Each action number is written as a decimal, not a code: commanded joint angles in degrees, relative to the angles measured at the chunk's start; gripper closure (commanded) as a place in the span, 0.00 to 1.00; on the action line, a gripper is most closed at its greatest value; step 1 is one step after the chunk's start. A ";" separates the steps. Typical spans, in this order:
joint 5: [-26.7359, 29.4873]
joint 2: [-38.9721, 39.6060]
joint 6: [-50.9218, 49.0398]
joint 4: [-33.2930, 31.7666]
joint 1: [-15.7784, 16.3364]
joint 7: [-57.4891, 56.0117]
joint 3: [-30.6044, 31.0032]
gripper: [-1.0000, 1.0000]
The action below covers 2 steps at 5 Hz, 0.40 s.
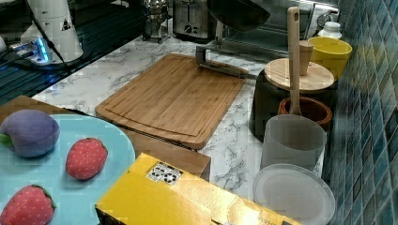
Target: Put the bowl on the board.
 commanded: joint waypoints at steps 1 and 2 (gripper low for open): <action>1.45 -0.18 0.97 -1.14 -1.16 0.84 -0.49 1.00; 0.79 -5.96 9.20 -9.69 -2.35 4.85 -1.82 1.00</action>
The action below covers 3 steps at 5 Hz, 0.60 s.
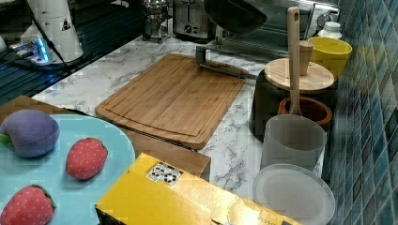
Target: Put the bowl on the board.
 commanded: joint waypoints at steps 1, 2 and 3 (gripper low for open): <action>-1.25 -9.94 14.21 -15.28 -3.08 8.52 -3.43 1.00; -2.62 -10.31 15.91 -17.67 -3.43 12.14 -4.93 1.00; -3.38 -10.30 16.06 -18.74 -4.39 14.11 -6.06 1.00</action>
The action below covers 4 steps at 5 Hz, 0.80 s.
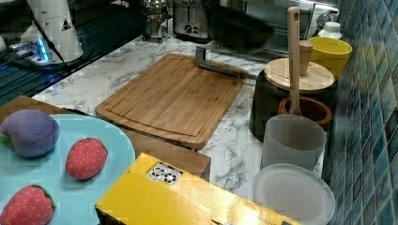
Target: Put the bowl on the board.
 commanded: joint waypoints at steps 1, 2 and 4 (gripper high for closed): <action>-2.17 -5.17 -0.53 -6.05 -4.38 7.44 -3.68 1.00; -2.40 -4.08 -0.53 -6.09 -5.27 9.02 -4.22 1.00; -3.26 -0.28 0.36 -5.36 -6.16 10.62 -6.36 1.00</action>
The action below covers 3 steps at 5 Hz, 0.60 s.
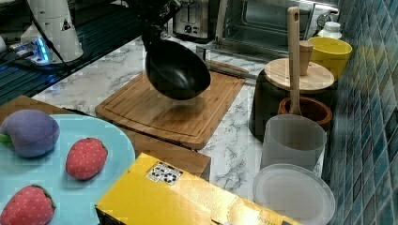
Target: Put the bowl on the board.
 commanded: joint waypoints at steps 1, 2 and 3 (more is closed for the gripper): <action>-0.45 2.18 3.55 3.80 -0.41 1.38 -0.57 1.00; -1.78 3.82 5.15 4.04 0.04 2.60 -0.40 1.00; -3.27 5.92 3.99 5.36 0.03 2.90 -0.18 1.00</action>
